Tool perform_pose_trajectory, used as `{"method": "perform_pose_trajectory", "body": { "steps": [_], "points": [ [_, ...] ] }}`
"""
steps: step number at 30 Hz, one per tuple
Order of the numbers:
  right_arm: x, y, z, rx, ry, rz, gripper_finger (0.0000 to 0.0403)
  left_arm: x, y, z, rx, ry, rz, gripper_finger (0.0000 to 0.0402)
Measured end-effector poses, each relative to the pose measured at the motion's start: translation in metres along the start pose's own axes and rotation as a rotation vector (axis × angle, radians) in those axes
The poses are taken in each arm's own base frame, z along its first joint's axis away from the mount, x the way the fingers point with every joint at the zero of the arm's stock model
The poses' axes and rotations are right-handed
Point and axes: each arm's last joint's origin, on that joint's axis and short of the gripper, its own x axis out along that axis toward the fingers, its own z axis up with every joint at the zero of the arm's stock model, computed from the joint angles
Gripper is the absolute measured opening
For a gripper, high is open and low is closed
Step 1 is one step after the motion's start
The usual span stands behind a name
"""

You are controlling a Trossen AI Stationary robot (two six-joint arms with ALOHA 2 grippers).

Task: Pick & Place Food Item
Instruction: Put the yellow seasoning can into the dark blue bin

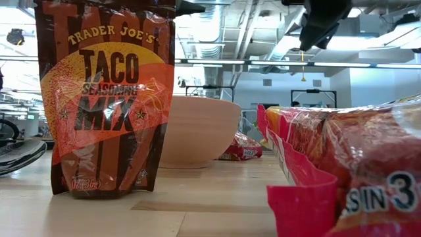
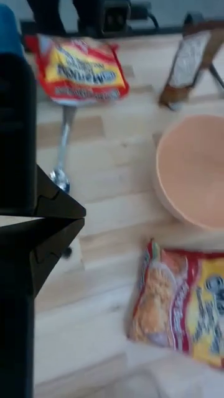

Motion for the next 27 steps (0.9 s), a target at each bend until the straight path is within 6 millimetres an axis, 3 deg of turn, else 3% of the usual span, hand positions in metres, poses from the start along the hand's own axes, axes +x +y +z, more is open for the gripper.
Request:
{"method": "perform_pose_trajectory", "body": {
  "steps": [17, 27],
  "points": [
    [0.0, -0.001, 0.002, 0.029, -0.028, -0.02, 0.0001, 0.001, 0.004, 0.003, -0.064, -0.023, 0.025, 0.0271],
    [0.0, -0.001, 0.003, 0.081, -0.043, -0.039, 0.0001, 0.005, 0.02, 0.023, 0.033, -0.184, 0.136, 0.0271]
  ]
}}
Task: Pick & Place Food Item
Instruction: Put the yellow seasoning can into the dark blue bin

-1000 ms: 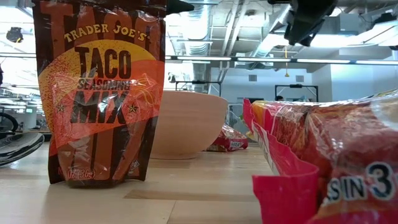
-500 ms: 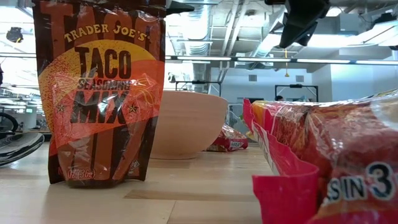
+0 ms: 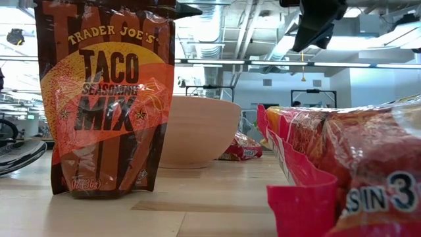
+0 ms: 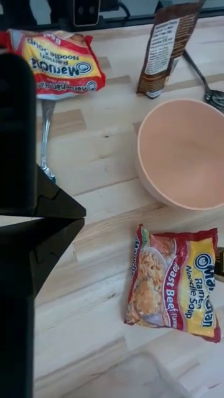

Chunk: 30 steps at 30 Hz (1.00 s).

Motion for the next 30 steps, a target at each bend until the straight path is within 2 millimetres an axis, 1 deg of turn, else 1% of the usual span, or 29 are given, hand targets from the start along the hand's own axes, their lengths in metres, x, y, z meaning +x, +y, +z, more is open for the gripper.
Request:
{"method": "perform_pose_trajectory", "body": {
  "steps": [4, 9, 15, 22, 26, 28, 30],
  "points": [
    [0.0, 0.002, -0.001, 0.005, 0.002, 0.004, 0.0001, 0.003, 0.008, 0.002, 0.01, 0.005, 0.037, 0.0271],
    [-0.001, 0.005, -0.003, 0.006, -0.011, -0.015, 0.0001, 0.003, 0.016, -0.007, 0.058, 0.103, 0.093, 0.0271],
    [-0.001, 0.009, -0.005, -0.014, -0.025, -0.037, 0.0001, -0.002, 0.025, -0.026, 0.14, 0.317, 0.134, 0.0271],
    [0.006, 0.011, -0.006, -0.022, -0.002, -0.052, 0.0001, -0.013, 0.036, -0.045, 0.356, 0.572, 0.157, 0.0271],
    [0.009, 0.012, -0.006, -0.022, 0.002, -0.055, 0.0001, -0.02, 0.043, -0.052, 0.427, 0.692, 0.187, 0.0271],
    [0.012, 0.011, -0.007, -0.026, 0.022, -0.066, 0.0001, -0.023, 0.045, -0.055, 0.446, 0.728, 0.197, 0.0271],
    [0.011, 0.011, -0.006, -0.029, 0.015, -0.062, 0.0001, -0.024, 0.046, -0.056, 0.455, 0.751, 0.205, 0.0271]
  ]
}}
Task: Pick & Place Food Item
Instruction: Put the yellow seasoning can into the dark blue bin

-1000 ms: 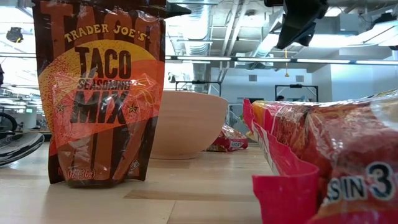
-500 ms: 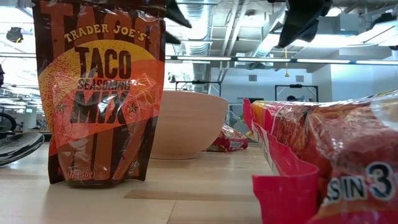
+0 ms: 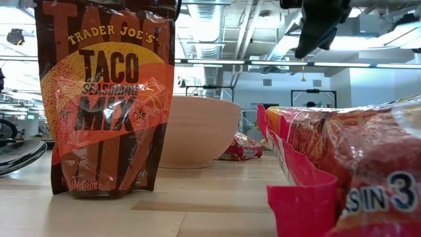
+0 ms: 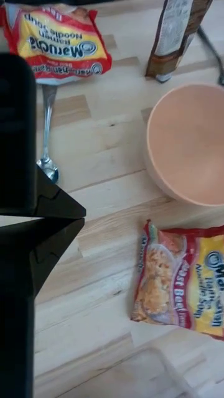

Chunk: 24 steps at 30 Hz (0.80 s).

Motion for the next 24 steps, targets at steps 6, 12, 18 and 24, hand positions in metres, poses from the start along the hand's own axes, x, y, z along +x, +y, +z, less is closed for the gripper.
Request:
{"method": "perform_pose_trajectory", "body": {
  "steps": [6, 12, 18, 24],
  "points": [
    [0.0, 0.0, 0.0, -0.002, -0.001, 0.0, 0.0001, 0.009, 0.0, -0.014, 0.008, 0.03, 0.008, 0.0271],
    [0.0, 0.0, 0.0, 0.004, -0.001, 0.001, 0.0001, 0.029, 0.0, -0.04, -0.014, -0.015, -0.003, 0.0271],
    [0.0, 0.0, 0.0, 0.006, -0.005, 0.003, 0.0001, 0.046, 0.001, -0.063, -0.053, -0.133, -0.027, 0.0271],
    [0.0, 0.0, 0.001, 0.041, -0.006, 0.004, 0.0001, 0.055, 0.005, -0.087, -0.073, -0.184, -0.032, 0.0271]
  ]
}}
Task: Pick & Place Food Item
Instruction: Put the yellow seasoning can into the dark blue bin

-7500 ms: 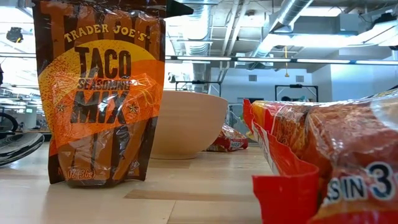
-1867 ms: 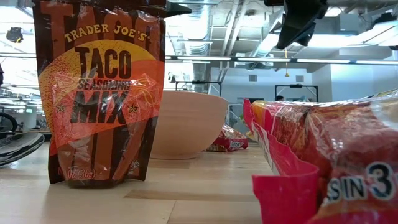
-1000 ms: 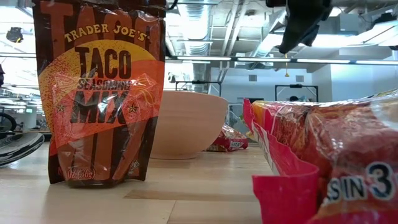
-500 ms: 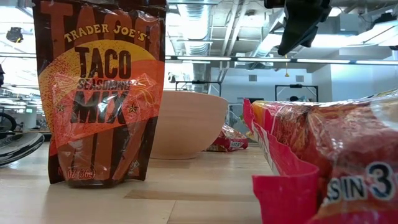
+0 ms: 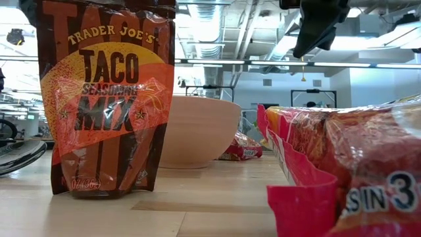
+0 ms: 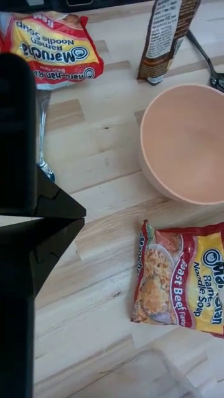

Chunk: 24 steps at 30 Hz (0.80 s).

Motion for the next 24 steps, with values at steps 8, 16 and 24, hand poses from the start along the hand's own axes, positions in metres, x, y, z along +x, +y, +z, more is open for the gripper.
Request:
{"method": "perform_pose_trajectory", "body": {
  "steps": [8, 16, 24],
  "points": [
    [-0.0001, 0.0003, -0.0002, 0.017, 0.0, 0.0, 0.0001, 0.0005, 0.0025, -0.0105, 0.004, 0.009, 0.005, 0.0271],
    [0.0, -0.0004, 0.0003, 0.02, 0.0, -0.001, 0.0001, 0.0005, 0.0013, -0.0102, -0.002, -0.001, -0.035, 0.0271],
    [0.0, -0.0004, 0.0003, 0.02, 0.0, -0.001, 0.0001, 0.0004, -0.0006, -0.0097, 0.056, 0.0, -0.097, 0.0271]
  ]
}}
